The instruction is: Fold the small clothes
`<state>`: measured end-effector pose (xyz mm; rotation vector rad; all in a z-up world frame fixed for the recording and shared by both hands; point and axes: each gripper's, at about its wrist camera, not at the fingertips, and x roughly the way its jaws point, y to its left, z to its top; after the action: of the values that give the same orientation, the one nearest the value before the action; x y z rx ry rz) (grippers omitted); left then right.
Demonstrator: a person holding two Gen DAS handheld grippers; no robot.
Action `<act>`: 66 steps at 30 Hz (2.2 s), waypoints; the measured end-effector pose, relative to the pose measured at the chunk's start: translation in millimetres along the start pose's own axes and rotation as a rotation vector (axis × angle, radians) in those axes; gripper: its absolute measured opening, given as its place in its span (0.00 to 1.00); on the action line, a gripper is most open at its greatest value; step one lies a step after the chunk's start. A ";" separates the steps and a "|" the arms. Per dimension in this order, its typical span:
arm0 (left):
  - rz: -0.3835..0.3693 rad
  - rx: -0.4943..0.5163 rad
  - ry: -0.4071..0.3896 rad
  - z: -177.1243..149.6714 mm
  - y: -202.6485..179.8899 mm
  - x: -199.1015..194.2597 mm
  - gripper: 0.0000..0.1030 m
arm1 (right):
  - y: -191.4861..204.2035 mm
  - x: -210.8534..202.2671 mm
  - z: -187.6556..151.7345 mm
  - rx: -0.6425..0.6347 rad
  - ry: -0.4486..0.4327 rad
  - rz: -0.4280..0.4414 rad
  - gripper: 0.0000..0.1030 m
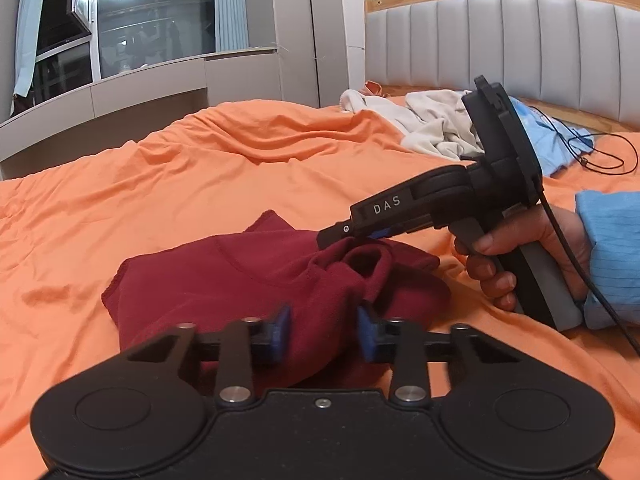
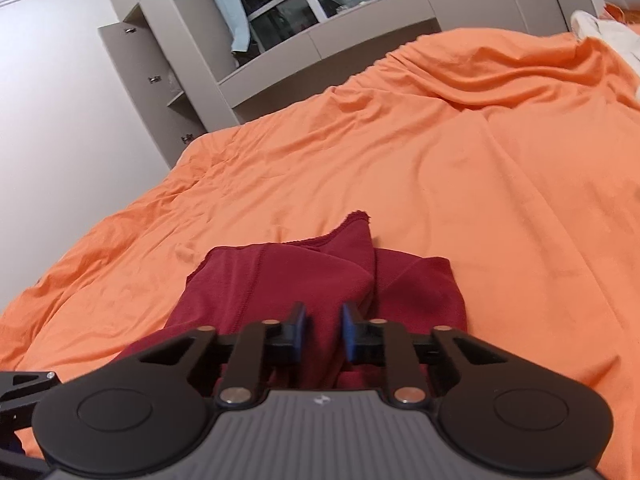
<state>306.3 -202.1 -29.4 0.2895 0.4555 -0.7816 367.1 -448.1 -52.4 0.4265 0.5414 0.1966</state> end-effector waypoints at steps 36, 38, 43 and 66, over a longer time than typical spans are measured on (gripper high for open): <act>-0.152 -0.043 -0.017 11.1 -28.9 28.7 0.29 | -12.7 -32.3 3.9 -0.054 -0.030 -0.235 0.21; -0.171 -0.075 -0.009 12.6 -24.0 26.3 0.38 | -12.7 -36.5 4.7 -0.057 -0.037 -0.242 0.37; -0.162 -0.150 -0.028 20.7 -8.7 7.0 0.71 | -12.1 -43.6 6.2 -0.037 -0.054 -0.228 0.72; 0.259 -0.532 0.135 2.9 114.6 6.1 0.99 | 17.5 -57.7 -29.7 -0.221 0.032 -0.379 0.96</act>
<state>394.6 -129.3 -20.4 -0.0967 0.7183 -0.3676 301.4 -439.1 -41.4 0.1013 0.6143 -0.1009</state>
